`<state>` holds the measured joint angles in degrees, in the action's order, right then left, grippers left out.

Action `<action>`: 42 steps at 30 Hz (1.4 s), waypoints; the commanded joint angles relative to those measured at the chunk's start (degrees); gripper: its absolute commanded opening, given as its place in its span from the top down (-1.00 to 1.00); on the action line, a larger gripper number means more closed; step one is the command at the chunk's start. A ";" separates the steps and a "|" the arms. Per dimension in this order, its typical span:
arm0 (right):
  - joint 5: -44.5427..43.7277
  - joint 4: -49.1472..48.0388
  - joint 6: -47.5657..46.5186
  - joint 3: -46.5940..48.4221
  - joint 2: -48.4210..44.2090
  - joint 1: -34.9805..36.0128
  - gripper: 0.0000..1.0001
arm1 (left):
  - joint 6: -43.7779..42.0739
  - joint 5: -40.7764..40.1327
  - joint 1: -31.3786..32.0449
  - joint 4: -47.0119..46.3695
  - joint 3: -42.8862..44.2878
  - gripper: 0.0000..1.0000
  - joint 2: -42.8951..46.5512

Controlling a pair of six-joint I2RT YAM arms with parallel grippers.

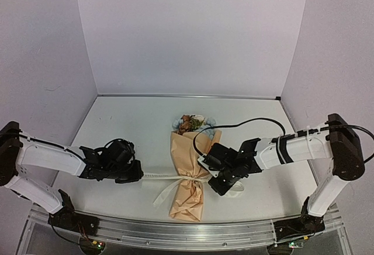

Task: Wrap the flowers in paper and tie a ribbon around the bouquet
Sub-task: Tie the ribbon around the folded bouquet.

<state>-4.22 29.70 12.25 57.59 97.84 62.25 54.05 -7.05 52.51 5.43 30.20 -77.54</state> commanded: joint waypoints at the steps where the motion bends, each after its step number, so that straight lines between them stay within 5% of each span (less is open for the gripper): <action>1: -5.21 7.43 5.11 -2.18 -2.74 -0.09 1.00 | 2.15 -5.15 -0.74 3.86 -1.66 1.00 1.25; 13: -7.79 7.66 9.11 -8.58 -7.92 -0.13 1.00 | 4.16 -1.84 -2.40 -0.26 -7.15 1.00 5.40; 30: -3.26 9.99 10.33 -1.69 -7.83 -0.19 0.96 | -2.28 3.34 -2.34 -3.87 -4.09 1.00 5.65; 33: -3.17 10.88 11.12 -0.77 -9.28 -0.16 0.48 | -2.97 4.04 -2.32 -3.24 -3.16 0.87 6.55; 40: -2.04 14.26 12.42 0.49 -15.63 -0.14 -0.45 | -4.02 3.17 -2.32 1.34 -0.73 -0.24 12.43; 42: -2.54 15.44 12.53 0.54 -17.65 -0.19 -0.93 | -4.80 2.51 -2.32 3.59 1.05 -0.45 14.36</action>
<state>-5.50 41.18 23.91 55.33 85.60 62.28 50.82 -2.46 50.41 5.28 26.13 -67.77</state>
